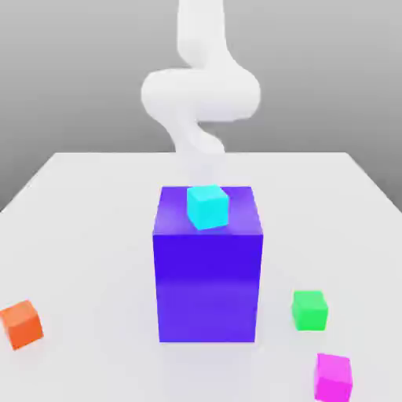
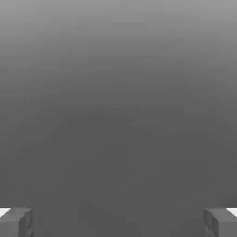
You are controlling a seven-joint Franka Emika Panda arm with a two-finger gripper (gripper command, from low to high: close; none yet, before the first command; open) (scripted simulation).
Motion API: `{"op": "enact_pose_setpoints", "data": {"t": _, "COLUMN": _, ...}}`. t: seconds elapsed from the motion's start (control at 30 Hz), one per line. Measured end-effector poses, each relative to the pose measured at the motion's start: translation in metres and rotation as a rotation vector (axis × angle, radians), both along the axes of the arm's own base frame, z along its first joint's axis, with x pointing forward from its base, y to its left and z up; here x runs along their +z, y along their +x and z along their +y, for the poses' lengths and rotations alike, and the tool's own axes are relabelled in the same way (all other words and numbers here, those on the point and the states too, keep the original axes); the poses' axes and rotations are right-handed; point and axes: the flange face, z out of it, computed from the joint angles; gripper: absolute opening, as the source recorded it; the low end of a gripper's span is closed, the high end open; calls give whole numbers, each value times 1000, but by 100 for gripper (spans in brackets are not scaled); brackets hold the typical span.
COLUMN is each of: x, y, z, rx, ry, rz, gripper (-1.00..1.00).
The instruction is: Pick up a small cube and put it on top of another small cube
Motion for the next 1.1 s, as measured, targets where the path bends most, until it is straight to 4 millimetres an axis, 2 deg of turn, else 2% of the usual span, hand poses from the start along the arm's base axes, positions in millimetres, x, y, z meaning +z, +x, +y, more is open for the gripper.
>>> {"op": "enact_pose_setpoints", "data": {"t": 0.1, "x": -44, "y": 38, "z": 17, "rx": 136, "ry": -33, "rz": 77, "gripper": 0}}
{"op": "enact_pose_setpoints", "data": {"t": 0.23, "x": -107, "y": 77, "z": 44, "rx": 307, "ry": -81, "rz": 168, "gripper": 0}}
{"op": "enact_pose_setpoints", "data": {"t": 0.37, "x": -174, "y": 104, "z": 76, "rx": 474, "ry": -137, "rz": 254, "gripper": 0}}
{"op": "enact_pose_setpoints", "data": {"t": 0.47, "x": -227, "y": 117, "z": 101, "rx": 597, "ry": -184, "rz": 314, "gripper": 0}}
{"op": "enact_pose_setpoints", "data": {"t": 0.57, "x": -280, "y": 122, "z": 128, "rx": 725, "ry": -239, "rz": 372, "gripper": 0}}
{"op": "enact_pose_setpoints", "data": {"t": 0.7, "x": -352, "y": 118, "z": 159, "rx": 892, "ry": -321, "rz": 446, "gripper": 0}}
{"op": "enact_pose_setpoints", "data": {"t": 0.93, "x": -470, "y": 96, "z": 185, "rx": 1156, "ry": -488, "rz": 572, "gripper": 0}}
{"op": "enact_pose_setpoints", "data": {"t": 1.1, "x": -542, "y": 92, "z": 188, "rx": 1196, "ry": -515, "rz": 589, "gripper": 0}}
